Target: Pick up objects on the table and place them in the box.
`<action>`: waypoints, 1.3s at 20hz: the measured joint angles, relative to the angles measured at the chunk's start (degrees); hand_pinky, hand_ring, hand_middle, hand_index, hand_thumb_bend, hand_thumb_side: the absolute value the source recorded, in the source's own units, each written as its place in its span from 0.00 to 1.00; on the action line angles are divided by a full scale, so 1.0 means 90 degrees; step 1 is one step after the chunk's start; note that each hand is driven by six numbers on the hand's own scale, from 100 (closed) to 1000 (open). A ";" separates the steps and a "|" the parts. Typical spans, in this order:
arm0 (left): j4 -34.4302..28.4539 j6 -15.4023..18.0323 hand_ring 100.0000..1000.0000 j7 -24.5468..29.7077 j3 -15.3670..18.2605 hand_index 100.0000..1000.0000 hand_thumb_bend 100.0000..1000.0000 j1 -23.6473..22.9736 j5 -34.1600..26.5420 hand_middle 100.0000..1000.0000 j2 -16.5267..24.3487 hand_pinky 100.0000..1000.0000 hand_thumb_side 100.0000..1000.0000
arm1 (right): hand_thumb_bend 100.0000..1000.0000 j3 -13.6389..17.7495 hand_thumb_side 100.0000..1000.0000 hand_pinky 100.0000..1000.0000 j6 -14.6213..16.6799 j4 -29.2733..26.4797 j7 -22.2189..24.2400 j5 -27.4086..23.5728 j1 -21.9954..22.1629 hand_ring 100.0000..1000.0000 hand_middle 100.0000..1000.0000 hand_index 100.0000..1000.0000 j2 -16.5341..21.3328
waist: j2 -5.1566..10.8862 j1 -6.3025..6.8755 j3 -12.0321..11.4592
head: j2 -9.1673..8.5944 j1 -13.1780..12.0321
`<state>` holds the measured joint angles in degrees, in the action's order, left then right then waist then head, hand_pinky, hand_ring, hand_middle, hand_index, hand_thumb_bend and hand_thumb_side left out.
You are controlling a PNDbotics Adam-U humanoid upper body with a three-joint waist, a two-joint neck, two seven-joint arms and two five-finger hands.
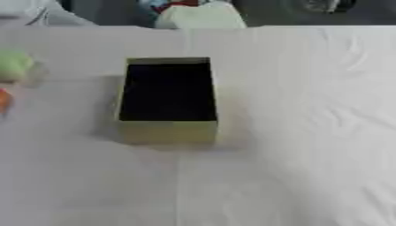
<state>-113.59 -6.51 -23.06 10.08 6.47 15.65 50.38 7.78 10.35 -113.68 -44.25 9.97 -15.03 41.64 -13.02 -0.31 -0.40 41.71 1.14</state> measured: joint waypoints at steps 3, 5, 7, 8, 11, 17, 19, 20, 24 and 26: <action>0.0014 -0.0558 0.73 0.0503 -0.0002 0.92 0.41 -0.0068 0.0300 0.72 0.0278 0.75 0.98 | 0.00 0.0000 0.99 0.75 0.0000 0.0000 0.0000 0.0004 0.0001 0.72 0.71 0.77 0.0006 | 0.0000 0.0018 -0.0004 | 0.0001 0.0021; 0.0105 -0.0788 0.74 0.0809 -0.0007 0.92 0.41 -0.0081 0.0468 0.74 0.0415 0.77 0.99 | 0.00 0.0000 0.99 0.75 -0.0001 0.0000 0.0001 0.0005 0.0002 0.72 0.71 0.77 0.0008 | 0.0000 0.0022 -0.0005 | 0.0002 0.0029; 0.0301 -0.0933 0.75 0.1116 -0.0031 0.93 0.41 -0.0057 0.0610 0.74 0.0533 0.77 0.99 | 0.00 0.0000 1.00 0.75 -0.0004 0.0000 0.0004 0.0005 0.0002 0.72 0.71 0.77 0.0008 | 0.0001 0.0023 -0.0004 | 0.0002 0.0030; 0.0427 -0.0977 0.75 0.1267 -0.0043 0.93 0.41 -0.0019 0.0662 0.75 0.0578 0.78 0.99 | 0.00 -0.0001 0.99 0.75 -0.0008 0.0000 0.0008 0.0005 0.0002 0.72 0.71 0.77 0.0009 | 0.0001 0.0023 0.0000 | 0.0002 0.0030; 0.0867 -0.1009 0.76 0.1733 -0.0110 0.94 0.42 0.0161 0.0760 0.76 0.0697 0.79 0.97 | 0.00 -0.0001 1.00 0.75 -0.0010 0.0000 0.0012 0.0005 0.0002 0.72 0.71 0.77 0.0012 | 0.0008 0.0024 0.0018 | 0.0002 0.0029; 0.1844 -0.0920 0.78 0.2711 -0.0331 0.93 0.47 0.0573 0.0914 0.77 0.0904 0.81 0.73 | 0.00 -0.0004 1.00 0.75 -0.0010 0.0000 0.0017 0.0005 -0.0002 0.72 0.71 0.77 0.0016 | 0.0017 0.0022 0.0072 | 0.0003 -0.0004; 0.2116 -0.0855 0.78 0.3031 -0.0423 0.92 0.50 0.0703 0.0888 0.78 0.0927 0.82 0.63 | 0.00 -0.0005 1.00 0.75 -0.0009 0.0000 0.0020 0.0005 -0.0004 0.72 0.71 0.77 0.0017 | 0.0017 0.0022 0.0090 | 0.0004 -0.0009; 0.2237 -0.0820 0.79 0.3187 -0.0467 0.92 0.52 0.0766 0.0863 0.78 0.0950 0.83 0.57 | 0.00 -0.0006 1.00 0.75 -0.0009 0.0000 0.0022 0.0005 -0.0007 0.72 0.71 0.77 0.0017 | 0.0017 0.0022 0.0090 | 0.0004 -0.0012; 0.2616 -0.0700 0.80 0.3755 -0.0628 0.92 0.56 0.1001 0.0801 0.80 0.1029 0.84 0.44 | 0.00 -0.0009 1.00 0.75 -0.0017 0.0000 0.0034 0.0004 -0.0009 0.72 0.71 0.77 0.0017 | 0.0018 0.0023 0.0118 | 0.0005 -0.0037; 0.2756 -0.0657 0.81 0.3989 -0.0707 0.92 0.57 0.1095 0.0855 0.81 0.1058 0.85 0.39 | 0.00 -0.0012 1.00 0.75 -0.0016 0.0000 0.0041 0.0004 -0.0011 0.72 0.71 0.77 0.0017 | 0.0018 0.0024 0.0131 | 0.0006 -0.0052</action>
<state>-88.78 -12.43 12.84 3.72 16.33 23.34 59.90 7.67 10.21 -113.68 -43.88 10.00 -15.13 41.80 -12.87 -0.10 0.78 41.76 0.68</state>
